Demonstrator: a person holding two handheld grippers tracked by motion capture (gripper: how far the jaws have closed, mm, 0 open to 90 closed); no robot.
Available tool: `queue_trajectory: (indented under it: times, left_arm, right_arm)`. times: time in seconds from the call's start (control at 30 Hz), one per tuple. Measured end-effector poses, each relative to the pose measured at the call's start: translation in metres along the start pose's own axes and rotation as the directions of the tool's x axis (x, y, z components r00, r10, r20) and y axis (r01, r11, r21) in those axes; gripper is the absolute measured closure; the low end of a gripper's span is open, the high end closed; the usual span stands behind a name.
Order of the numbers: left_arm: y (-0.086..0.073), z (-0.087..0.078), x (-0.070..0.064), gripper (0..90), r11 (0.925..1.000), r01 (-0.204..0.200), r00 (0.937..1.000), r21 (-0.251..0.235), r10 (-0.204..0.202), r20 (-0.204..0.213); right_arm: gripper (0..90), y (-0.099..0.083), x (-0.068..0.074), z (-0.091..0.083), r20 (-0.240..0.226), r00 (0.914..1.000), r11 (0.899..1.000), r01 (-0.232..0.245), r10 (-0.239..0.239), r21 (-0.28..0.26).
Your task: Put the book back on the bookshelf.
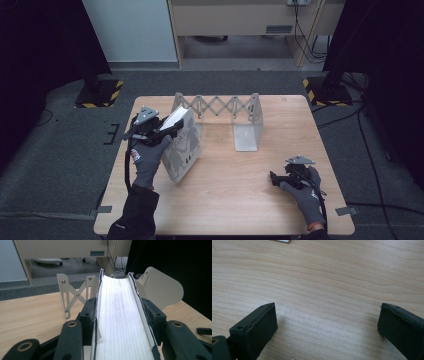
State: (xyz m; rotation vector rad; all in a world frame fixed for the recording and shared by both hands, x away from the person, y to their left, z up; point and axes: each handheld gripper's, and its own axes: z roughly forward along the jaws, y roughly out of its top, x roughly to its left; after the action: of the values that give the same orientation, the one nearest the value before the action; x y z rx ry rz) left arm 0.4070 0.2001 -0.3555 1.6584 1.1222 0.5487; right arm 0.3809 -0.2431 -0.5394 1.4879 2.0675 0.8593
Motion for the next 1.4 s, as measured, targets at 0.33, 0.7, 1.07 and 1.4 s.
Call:
queue_trajectory:
  times: [0.33,0.7,1.07,1.4]
  left_arm:
    - [0.013,0.019,0.004,52.2,0.9994,0.005,0.9987,-0.033,-0.007,-0.050]
    - [0.016,0.048,0.012,52.1,0.9992,0.019,0.9947,-0.034,-0.022,-0.100]
    - [0.019,0.081,0.013,52.1,0.9995,-0.004,0.9886,-0.031,0.000,-0.150]
    - [0.012,0.100,0.012,51.9,0.9999,-0.008,0.9837,-0.006,0.007,-0.180]
  right_arm:
    - [2.8,0.000,0.000,0.000,0.000,1.0000,1.000,0.000,0.000,0.000]
    - [2.8,0.000,0.000,0.000,0.000,1.0000,1.000,0.000,0.000,0.000]
    - [2.9,0.000,0.000,0.000,0.001,1.0000,1.000,-0.001,0.001,-0.001]
    - [2.8,0.000,0.000,0.000,0.000,1.0000,1.000,0.000,0.000,0.000]
